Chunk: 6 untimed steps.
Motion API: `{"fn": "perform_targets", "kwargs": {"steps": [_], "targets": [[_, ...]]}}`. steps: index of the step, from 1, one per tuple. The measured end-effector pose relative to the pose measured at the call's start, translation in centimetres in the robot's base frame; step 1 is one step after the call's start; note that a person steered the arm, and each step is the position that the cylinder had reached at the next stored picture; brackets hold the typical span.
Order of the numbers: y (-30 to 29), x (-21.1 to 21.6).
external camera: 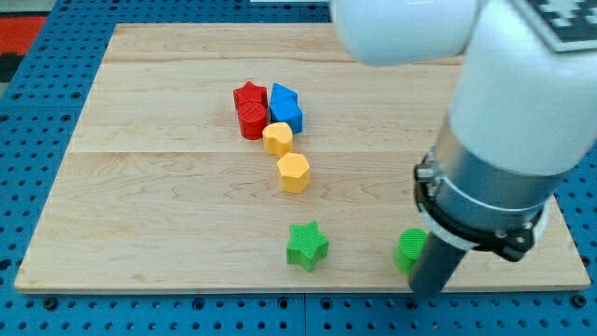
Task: Move the green circle a bit right
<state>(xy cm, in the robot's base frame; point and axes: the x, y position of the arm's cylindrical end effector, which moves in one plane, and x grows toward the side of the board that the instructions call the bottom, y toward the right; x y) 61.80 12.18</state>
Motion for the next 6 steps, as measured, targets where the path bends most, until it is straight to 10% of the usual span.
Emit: {"fn": "perform_targets", "kwargs": {"steps": [6], "targets": [[-1.2, -5.9]]}}
